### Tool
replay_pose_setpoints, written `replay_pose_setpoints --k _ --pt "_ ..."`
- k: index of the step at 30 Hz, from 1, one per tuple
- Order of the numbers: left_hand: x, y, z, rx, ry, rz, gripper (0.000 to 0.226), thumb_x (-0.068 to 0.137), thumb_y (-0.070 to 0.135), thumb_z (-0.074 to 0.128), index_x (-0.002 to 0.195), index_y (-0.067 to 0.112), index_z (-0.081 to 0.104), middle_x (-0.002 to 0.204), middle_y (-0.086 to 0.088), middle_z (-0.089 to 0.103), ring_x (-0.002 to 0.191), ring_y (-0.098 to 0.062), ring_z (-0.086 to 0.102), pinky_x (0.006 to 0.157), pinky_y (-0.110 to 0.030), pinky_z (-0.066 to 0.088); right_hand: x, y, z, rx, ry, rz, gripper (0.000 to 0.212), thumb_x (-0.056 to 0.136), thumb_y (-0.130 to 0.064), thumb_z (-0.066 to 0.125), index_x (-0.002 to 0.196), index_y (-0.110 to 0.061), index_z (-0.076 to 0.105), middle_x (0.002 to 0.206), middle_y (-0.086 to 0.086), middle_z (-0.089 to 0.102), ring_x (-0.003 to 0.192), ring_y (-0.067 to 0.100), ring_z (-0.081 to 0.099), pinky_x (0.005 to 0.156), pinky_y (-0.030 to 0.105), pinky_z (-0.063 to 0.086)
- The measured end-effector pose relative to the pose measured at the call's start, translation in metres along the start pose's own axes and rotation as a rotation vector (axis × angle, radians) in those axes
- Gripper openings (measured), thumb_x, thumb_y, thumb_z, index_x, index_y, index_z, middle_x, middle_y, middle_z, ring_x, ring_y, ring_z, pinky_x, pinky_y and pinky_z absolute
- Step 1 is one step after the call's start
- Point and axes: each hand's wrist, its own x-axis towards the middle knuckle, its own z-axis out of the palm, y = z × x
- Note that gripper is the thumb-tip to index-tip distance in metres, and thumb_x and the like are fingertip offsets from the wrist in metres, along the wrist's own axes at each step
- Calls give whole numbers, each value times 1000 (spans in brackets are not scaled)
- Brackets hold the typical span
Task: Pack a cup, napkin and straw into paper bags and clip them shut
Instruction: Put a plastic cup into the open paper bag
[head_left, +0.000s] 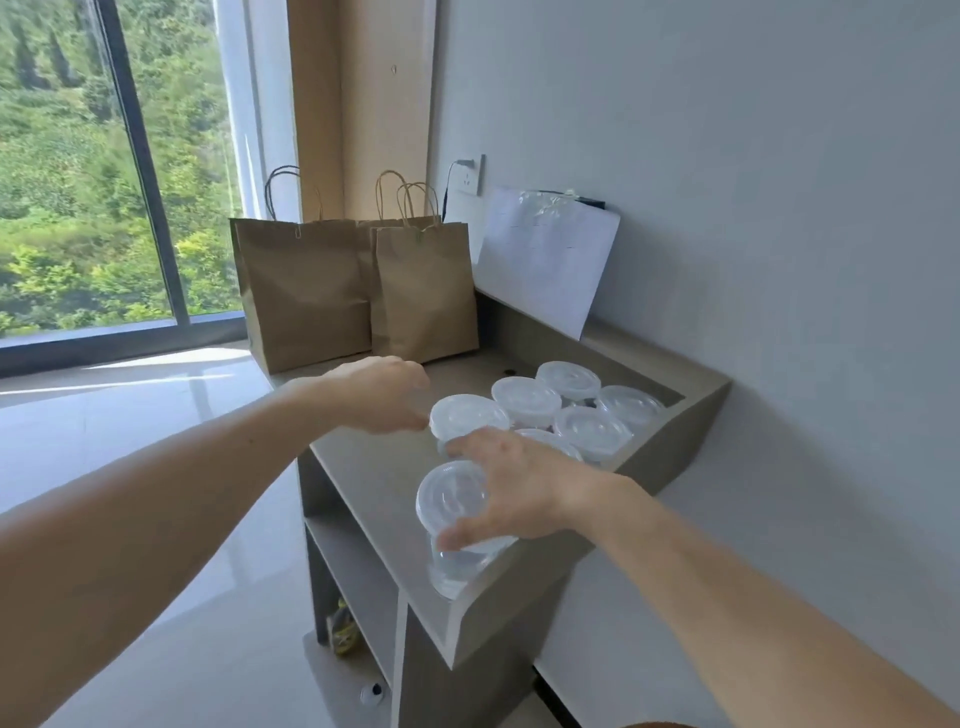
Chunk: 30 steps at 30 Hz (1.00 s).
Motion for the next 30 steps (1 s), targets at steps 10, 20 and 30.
replay_pose_setpoints --k 10,20,30 --pt "18 -2 3 -36 0 71 53 87 47 59 136 31 49 134 10 54 112 -18 56 90 -39 52 16 -8 11 -167 -31 -18 100 62 -57 81 146 -38 29 139 -8 41 130 17 39 104 34 39" --pt "31 37 -32 -102 155 167 52 89 43 59 137 23 51 133 6 55 122 -22 52 96 -39 47 -46 18 -65 256 337 85 92 54 -56 79 136 -44 39 128 -17 43 124 4 42 100 30 43" --pt "18 205 -5 -170 146 427 50 87 48 59 135 33 52 136 10 54 120 -18 54 93 -35 46 -187 102 -79 292 555 391 98 42 -66 76 132 -43 45 126 -15 45 121 8 47 99 32 44"
